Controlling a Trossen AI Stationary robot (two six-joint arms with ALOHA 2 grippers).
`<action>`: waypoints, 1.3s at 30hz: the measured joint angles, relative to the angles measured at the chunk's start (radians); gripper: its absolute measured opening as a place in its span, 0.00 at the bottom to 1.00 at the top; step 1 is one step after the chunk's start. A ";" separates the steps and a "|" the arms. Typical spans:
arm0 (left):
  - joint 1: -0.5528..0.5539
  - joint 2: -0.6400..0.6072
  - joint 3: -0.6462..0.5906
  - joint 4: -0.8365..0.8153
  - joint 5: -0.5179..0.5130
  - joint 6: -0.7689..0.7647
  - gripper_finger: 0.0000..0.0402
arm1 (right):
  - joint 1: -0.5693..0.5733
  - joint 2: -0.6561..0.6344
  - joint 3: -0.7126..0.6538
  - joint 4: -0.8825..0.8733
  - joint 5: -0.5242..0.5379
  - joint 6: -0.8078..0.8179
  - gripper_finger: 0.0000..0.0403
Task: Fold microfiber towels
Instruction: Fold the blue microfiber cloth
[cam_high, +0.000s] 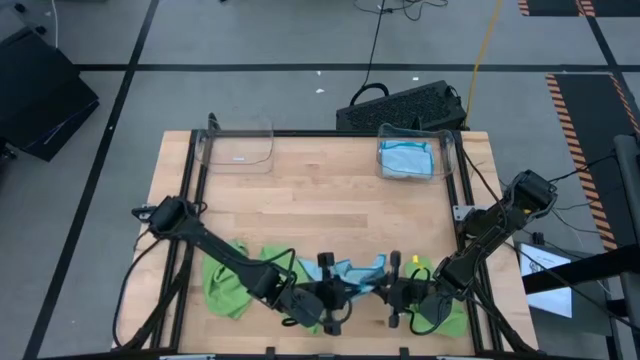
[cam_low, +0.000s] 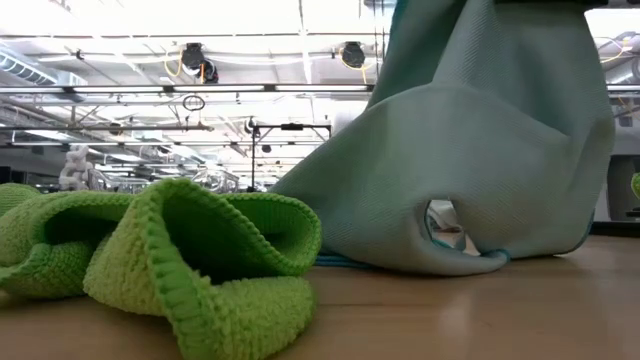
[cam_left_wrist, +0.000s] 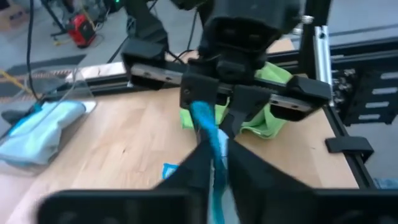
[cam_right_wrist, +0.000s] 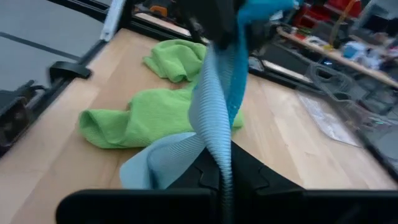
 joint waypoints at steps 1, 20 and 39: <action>-0.004 0.000 0.000 0.004 0.000 0.017 0.05 | -0.001 0.000 0.000 0.001 -0.011 0.004 0.01; -0.093 -0.058 -0.002 -0.229 -0.100 0.011 0.02 | 0.051 0.000 0.001 -0.043 -0.086 0.132 0.51; -0.163 -0.107 -0.001 -0.435 -0.230 -0.136 0.01 | -0.031 0.000 -0.067 -0.484 -0.138 0.577 0.50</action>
